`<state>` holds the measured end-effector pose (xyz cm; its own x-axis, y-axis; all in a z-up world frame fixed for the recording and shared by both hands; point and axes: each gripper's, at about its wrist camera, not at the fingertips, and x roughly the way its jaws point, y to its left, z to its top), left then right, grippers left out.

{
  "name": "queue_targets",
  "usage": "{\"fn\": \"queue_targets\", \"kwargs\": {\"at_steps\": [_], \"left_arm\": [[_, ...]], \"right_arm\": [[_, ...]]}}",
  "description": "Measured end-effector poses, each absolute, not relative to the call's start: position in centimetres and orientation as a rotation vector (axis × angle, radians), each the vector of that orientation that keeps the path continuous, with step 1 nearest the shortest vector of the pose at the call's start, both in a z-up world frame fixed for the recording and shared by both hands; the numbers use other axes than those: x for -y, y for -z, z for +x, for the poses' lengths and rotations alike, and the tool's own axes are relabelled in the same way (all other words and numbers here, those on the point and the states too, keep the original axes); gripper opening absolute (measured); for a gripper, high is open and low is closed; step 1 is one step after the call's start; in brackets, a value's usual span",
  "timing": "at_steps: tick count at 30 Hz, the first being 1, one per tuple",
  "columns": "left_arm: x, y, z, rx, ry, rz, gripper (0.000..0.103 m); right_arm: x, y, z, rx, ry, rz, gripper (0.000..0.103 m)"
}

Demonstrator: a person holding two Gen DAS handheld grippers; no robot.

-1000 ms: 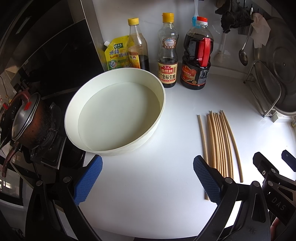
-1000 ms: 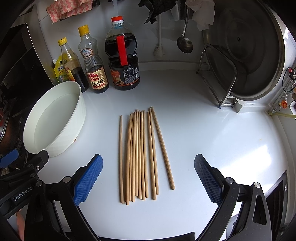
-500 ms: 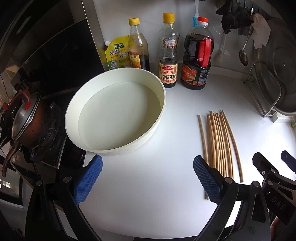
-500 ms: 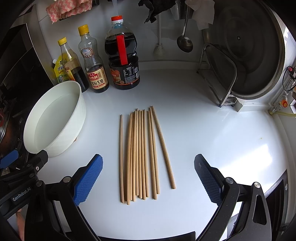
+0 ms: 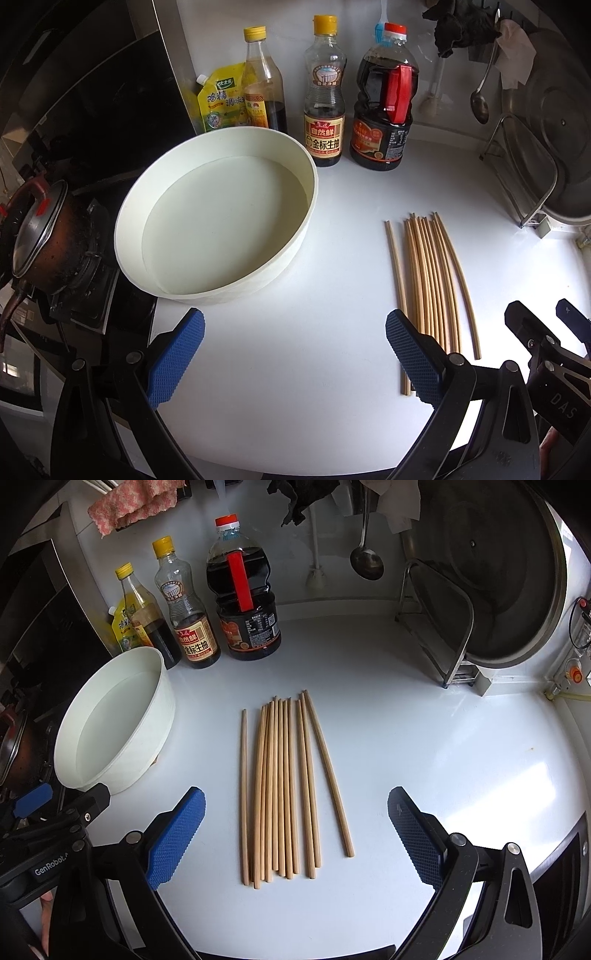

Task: Organize utensils
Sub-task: 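Move both tools toward the pile of wooden chopsticks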

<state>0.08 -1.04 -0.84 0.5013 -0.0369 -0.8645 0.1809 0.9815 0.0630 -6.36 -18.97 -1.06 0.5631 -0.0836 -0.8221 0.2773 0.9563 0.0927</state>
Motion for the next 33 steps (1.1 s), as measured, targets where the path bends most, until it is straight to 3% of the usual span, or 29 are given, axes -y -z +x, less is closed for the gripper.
{"fn": "queue_targets", "kwargs": {"at_steps": [33], "left_arm": [[8.6, 12.9, 4.0, -1.115, 0.162, 0.152, 0.097]], "right_arm": [[28.6, 13.1, -1.6, -1.061, 0.132, 0.228, 0.095]]}}
